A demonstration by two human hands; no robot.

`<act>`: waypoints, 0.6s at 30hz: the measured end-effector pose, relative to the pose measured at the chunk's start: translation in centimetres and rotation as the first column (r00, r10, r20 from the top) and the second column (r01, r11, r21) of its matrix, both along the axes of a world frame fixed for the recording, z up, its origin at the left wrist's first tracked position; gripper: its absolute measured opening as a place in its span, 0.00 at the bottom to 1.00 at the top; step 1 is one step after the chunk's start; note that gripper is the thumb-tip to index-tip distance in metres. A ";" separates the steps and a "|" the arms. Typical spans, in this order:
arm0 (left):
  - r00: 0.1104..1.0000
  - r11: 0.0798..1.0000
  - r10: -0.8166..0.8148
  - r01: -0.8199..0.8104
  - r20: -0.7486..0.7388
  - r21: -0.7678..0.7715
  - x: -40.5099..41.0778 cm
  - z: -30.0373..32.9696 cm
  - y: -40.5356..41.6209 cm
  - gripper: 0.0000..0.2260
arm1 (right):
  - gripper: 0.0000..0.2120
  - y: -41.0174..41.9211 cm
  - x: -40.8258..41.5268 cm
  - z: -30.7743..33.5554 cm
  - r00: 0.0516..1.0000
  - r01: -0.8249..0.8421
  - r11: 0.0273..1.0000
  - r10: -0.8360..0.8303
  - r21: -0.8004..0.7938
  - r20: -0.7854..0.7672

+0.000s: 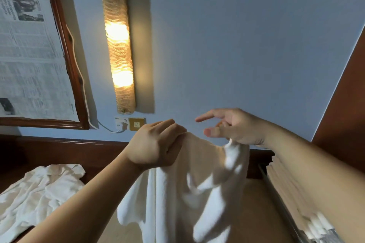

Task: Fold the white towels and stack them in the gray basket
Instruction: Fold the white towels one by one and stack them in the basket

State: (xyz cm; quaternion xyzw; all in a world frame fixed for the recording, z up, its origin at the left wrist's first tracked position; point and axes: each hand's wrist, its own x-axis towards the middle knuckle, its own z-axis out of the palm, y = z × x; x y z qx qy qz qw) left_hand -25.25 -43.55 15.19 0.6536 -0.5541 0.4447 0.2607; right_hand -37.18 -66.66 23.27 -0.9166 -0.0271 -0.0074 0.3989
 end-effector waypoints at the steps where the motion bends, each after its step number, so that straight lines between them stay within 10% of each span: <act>1: 1.000 1.000 -0.023 0.023 0.020 -0.007 -0.3 0.2 0.0 0.03 | 0.23 0.8 0.1 -0.1 0.997 -0.053 0.998 0.052 -0.028 -0.052; 18: 0.992 0.995 -0.086 0.090 0.093 -0.036 0.0 -0.9 1.6 0.03 | 0.16 2.3 1.2 -3.7 0.998 -0.030 0.981 0.040 -0.194 0.046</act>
